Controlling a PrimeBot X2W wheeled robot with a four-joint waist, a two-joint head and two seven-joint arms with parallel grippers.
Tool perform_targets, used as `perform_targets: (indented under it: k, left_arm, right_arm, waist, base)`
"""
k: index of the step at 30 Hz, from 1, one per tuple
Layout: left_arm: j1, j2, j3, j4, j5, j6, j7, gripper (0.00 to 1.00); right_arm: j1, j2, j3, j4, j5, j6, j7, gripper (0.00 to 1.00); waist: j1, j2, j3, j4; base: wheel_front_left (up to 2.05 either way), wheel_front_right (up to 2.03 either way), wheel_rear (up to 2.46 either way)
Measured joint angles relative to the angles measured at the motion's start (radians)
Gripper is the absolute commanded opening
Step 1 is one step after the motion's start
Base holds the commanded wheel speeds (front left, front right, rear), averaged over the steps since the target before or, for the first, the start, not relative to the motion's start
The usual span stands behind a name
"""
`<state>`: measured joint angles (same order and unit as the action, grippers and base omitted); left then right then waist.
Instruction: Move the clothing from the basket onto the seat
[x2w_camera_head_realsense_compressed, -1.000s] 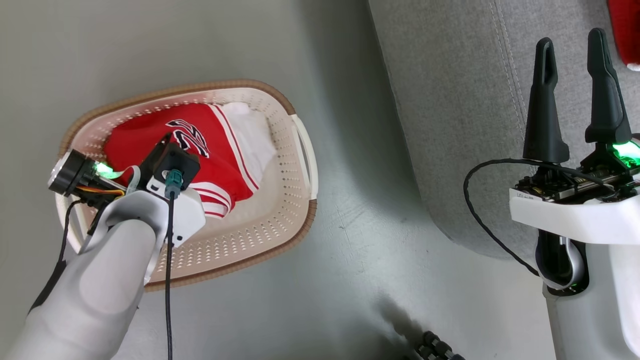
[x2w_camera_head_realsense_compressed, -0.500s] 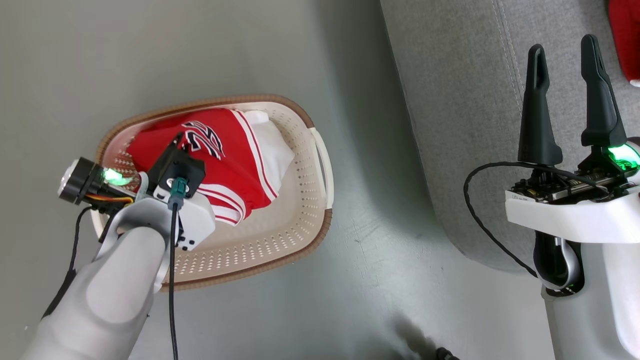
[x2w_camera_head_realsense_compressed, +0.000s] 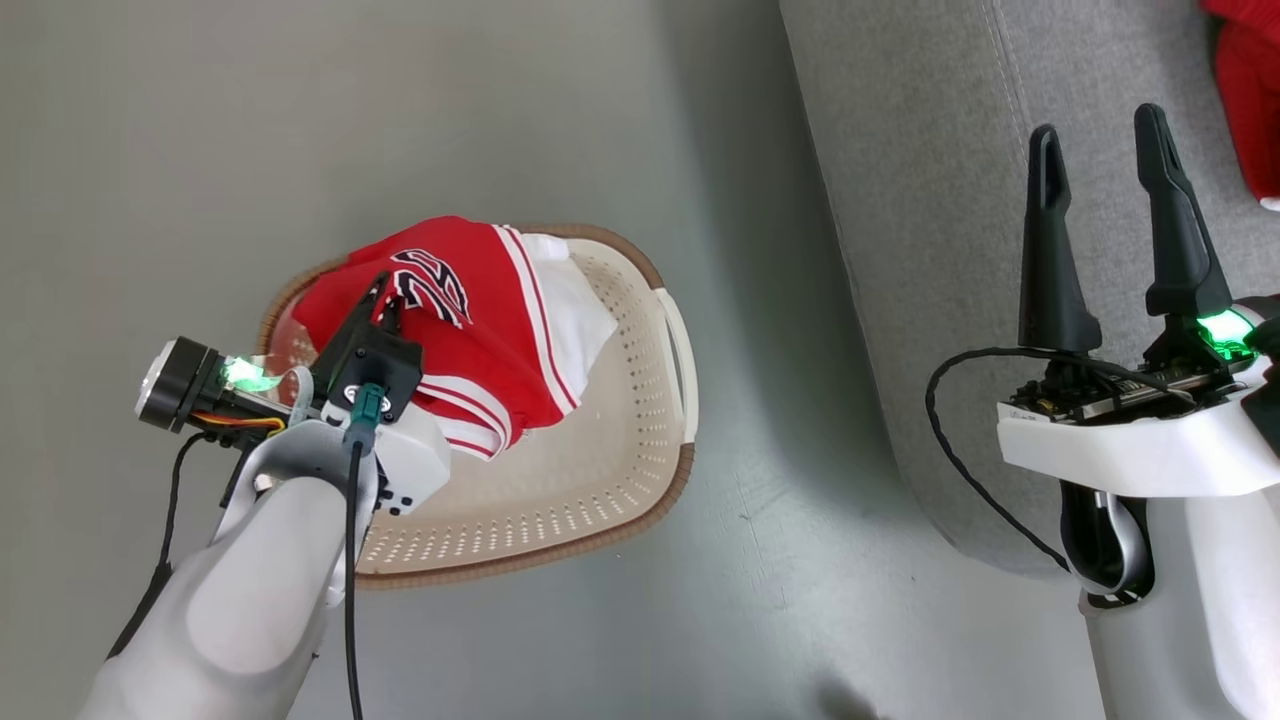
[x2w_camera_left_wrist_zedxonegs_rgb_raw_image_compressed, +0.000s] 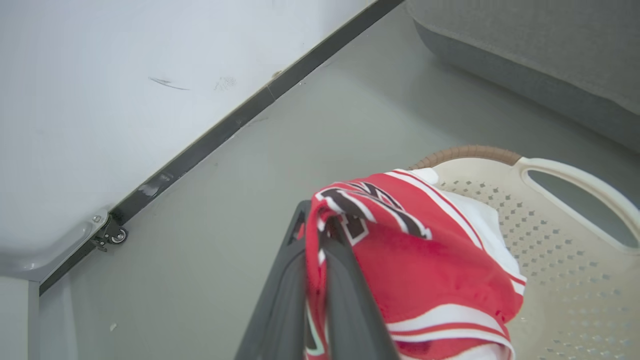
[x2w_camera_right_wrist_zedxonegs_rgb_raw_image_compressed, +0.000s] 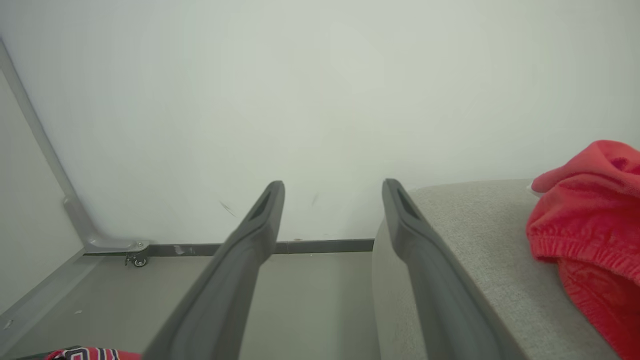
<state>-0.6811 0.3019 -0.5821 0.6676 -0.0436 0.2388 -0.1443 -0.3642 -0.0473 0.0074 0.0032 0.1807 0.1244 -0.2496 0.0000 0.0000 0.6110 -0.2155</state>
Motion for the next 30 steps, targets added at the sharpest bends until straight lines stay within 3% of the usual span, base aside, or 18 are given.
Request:
perform_targets:
  k: [15, 30]
  left_arm:
    - [0.045, -0.018, 0.012, -0.083, -0.018, 0.025, -0.041, 0.0]
    - [0.097, -0.034, 0.023, -0.175, -0.053, 0.044, -0.073, 0.0]
  right_arm:
    - [0.024, -0.024, 0.02, 0.041, -0.013, 0.0, -0.006, 1.0]
    - [0.057, -0.095, 0.119, 0.115, -0.024, 0.0, -0.006, 1.0]
  waist:
    - [0.0, 0.0, -0.101, 0.055]
    - [0.0, 0.0, -0.223, 0.115]
  base:
    - [0.0, 0.0, 0.0]
    - [0.0, 0.0, 0.0]
